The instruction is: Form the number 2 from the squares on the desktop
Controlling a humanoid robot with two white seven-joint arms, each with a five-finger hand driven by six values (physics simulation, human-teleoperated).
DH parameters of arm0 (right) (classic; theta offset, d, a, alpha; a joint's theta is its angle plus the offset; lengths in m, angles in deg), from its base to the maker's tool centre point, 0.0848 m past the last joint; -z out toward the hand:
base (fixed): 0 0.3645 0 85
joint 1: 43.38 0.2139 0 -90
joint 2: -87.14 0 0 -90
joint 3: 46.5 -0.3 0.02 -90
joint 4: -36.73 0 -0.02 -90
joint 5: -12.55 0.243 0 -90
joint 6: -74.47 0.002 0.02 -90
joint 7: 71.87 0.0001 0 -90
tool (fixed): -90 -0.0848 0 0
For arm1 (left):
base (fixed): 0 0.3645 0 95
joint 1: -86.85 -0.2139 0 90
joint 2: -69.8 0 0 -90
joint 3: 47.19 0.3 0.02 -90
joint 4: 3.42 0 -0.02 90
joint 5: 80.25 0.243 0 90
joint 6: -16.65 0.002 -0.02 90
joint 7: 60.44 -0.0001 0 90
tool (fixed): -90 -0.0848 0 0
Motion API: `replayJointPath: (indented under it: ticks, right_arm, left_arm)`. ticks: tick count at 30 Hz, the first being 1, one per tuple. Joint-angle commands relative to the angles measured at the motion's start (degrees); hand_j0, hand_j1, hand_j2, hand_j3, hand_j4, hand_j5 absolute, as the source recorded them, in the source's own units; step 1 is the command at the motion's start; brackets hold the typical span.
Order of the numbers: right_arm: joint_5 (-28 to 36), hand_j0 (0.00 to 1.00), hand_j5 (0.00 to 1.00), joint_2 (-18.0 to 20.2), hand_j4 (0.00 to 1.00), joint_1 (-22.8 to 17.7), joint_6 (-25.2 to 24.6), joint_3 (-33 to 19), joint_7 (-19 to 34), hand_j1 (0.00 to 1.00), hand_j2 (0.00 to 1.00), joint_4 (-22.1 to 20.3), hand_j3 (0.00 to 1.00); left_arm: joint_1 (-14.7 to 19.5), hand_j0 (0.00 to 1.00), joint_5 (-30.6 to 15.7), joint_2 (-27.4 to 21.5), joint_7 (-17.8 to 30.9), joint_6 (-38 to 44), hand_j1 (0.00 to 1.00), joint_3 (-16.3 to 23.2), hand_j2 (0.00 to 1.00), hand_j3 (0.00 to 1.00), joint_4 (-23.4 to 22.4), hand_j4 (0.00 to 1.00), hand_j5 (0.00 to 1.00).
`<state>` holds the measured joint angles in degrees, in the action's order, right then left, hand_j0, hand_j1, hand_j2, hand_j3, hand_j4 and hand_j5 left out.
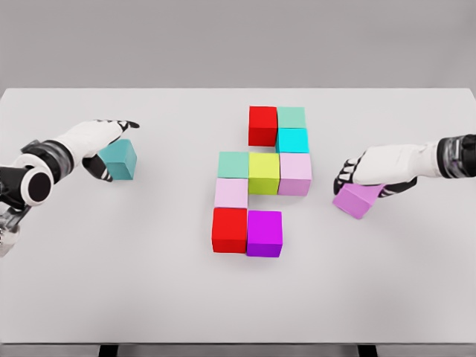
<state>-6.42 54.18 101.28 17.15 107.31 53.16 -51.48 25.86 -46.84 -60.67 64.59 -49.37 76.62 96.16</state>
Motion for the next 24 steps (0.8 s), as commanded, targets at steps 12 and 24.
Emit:
replayJointPath:
  ticks: [12,24]
  right_arm:
    - [0.69,0.45,0.45,3.25,0.45,-0.44,2.33,0.71,-0.03,0.45,0.45,-12.33,0.45]
    - [0.69,0.48,0.48,-2.38,0.48,0.0,2.33,1.5,-0.03,0.48,0.48,-12.33,0.48]
  left_arm:
    - [1.85,1.0,3.59,2.77,-0.02,-0.34,1.0,1.97,1.0,1.0,-4.47,1.0,1.0]
    - [1.76,0.95,3.51,3.47,-0.02,-0.16,0.95,2.41,0.95,0.95,-5.35,0.95,0.95]
